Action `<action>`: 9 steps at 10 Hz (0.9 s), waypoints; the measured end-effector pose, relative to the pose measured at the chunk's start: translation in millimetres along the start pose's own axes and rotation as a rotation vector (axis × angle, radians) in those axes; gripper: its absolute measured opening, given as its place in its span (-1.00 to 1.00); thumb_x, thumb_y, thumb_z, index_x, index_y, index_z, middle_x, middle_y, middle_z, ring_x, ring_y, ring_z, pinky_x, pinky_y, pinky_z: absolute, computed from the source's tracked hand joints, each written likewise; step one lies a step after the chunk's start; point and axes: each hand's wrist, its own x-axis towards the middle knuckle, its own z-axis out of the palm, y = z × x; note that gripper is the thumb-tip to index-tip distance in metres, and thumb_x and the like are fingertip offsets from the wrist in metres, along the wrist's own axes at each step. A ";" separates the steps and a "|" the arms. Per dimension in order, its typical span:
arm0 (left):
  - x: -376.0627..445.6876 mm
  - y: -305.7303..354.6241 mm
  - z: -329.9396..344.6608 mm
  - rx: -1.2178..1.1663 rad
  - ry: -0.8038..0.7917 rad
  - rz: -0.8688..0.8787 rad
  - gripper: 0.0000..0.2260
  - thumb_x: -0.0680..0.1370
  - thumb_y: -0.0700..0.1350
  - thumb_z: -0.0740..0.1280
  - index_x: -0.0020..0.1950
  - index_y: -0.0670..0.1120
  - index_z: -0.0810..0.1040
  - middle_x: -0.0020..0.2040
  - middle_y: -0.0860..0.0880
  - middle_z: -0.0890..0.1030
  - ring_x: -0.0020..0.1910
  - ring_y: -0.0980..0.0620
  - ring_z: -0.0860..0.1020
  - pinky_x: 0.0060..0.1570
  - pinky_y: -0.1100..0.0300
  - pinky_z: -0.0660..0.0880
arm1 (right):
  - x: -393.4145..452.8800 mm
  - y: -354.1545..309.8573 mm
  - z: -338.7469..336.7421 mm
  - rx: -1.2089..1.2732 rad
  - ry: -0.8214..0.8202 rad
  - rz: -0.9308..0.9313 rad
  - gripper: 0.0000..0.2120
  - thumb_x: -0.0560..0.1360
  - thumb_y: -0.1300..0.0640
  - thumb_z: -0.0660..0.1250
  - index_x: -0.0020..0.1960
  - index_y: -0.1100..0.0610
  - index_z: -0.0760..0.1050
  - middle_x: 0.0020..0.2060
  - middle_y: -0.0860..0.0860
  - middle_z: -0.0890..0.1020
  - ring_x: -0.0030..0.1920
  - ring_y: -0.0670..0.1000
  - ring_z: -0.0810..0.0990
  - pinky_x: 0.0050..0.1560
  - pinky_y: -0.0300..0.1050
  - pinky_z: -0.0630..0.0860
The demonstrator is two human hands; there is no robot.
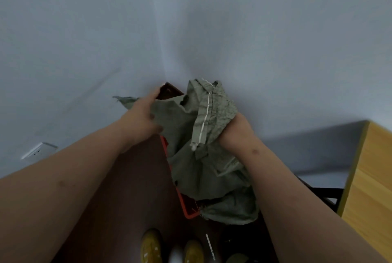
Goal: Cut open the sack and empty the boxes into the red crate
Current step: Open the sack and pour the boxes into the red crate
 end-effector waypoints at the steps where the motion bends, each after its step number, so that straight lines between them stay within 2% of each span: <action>1: 12.2 -19.4 8.6 0.164 -0.011 -0.029 -0.08 0.43 -0.19 0.48 0.58 0.06 -0.07 0.57 -0.09 0.11 0.49 -0.12 0.25 0.44 0.02 0.26 | -17.3 -11.0 -23.8 0.060 0.016 -0.027 -0.50 0.62 0.06 0.11 0.54 0.03 0.15 0.56 0.02 0.15 0.55 0.08 0.11 0.52 0.02 0.08; 2: 26.7 -12.2 11.6 0.216 0.079 0.028 -0.03 0.42 -0.20 0.49 0.57 0.12 -0.12 0.60 -0.11 -0.12 0.54 -0.14 0.13 0.41 0.05 0.22 | -38.3 -16.2 -40.1 0.180 0.004 0.005 -0.49 0.58 0.19 0.21 0.50 0.18 0.22 0.50 0.15 0.27 0.49 0.17 0.24 0.46 0.03 0.21; 3: 36.2 -2.3 8.4 0.332 0.082 -0.005 -0.31 0.43 -0.16 0.47 0.50 0.05 0.26 0.57 -0.18 0.07 0.53 -0.16 0.15 0.37 0.03 0.29 | -41.4 -10.4 -39.8 0.298 0.065 0.108 -0.58 0.51 0.34 0.29 0.36 0.28 0.37 0.30 0.24 0.49 0.32 0.22 0.46 0.32 0.06 0.40; 4: 40.3 9.7 2.9 0.356 0.124 -0.002 -0.84 0.51 -0.13 0.40 0.03 -0.17 0.53 0.06 -0.19 0.58 0.17 -0.18 0.53 -0.05 0.16 0.36 | -32.7 -1.5 -29.0 0.157 0.148 0.002 -0.56 0.55 0.21 0.24 0.43 0.18 0.37 0.44 0.15 0.39 0.47 0.17 0.29 0.48 0.10 0.17; 5: 41.0 28.4 -5.4 0.205 0.290 0.070 -0.89 0.52 -0.16 0.36 -0.08 -0.21 0.53 -0.05 -0.23 0.61 -0.01 -0.17 0.56 -0.08 0.10 0.44 | -32.8 5.6 -28.7 0.193 0.242 0.045 -0.48 0.41 0.21 0.33 0.36 0.22 0.39 0.35 0.21 0.44 0.37 0.23 0.40 0.38 0.11 0.36; 6: 40.9 48.3 -10.9 0.130 0.323 0.136 -0.91 0.51 -0.20 0.33 -0.06 -0.21 0.55 -0.07 -0.24 0.61 -0.04 -0.19 0.56 -0.04 -0.04 0.50 | -36.0 3.2 -45.9 0.126 0.223 0.056 -0.61 0.56 0.07 0.16 0.34 0.14 0.45 0.37 0.13 0.46 0.41 0.17 0.37 0.42 0.01 0.28; 7: 42.7 67.8 -16.4 0.016 0.348 0.193 -0.90 0.50 -0.20 0.34 -0.07 -0.23 0.55 -0.13 -0.23 0.61 -0.10 -0.14 0.56 -0.10 0.00 0.49 | -39.7 3.2 -61.1 0.040 0.315 0.043 -0.61 0.60 0.09 0.06 0.30 0.22 0.49 0.34 0.15 0.49 0.41 0.15 0.35 0.39 -0.07 0.21; 8: 40.4 78.3 -18.3 -0.022 0.300 0.204 -0.88 0.49 -0.19 0.36 -0.06 -0.24 0.57 -0.10 -0.25 0.62 -0.11 -0.12 0.56 -0.10 0.02 0.50 | -43.1 2.9 -60.9 -0.003 0.271 0.035 -0.64 0.61 0.11 0.12 0.37 0.14 0.41 0.41 0.08 0.42 0.45 0.11 0.31 0.41 -0.08 0.22; 9: 33.1 87.8 -19.8 -0.086 0.290 0.194 -0.90 0.49 -0.20 0.38 -0.07 -0.24 0.58 -0.10 -0.27 0.61 -0.17 -0.03 0.51 -0.11 0.03 0.47 | -45.6 6.8 -65.1 -0.030 0.330 0.051 -0.63 0.64 0.12 0.07 0.39 0.17 0.39 0.42 0.07 0.40 0.45 0.09 0.28 0.38 -0.15 0.14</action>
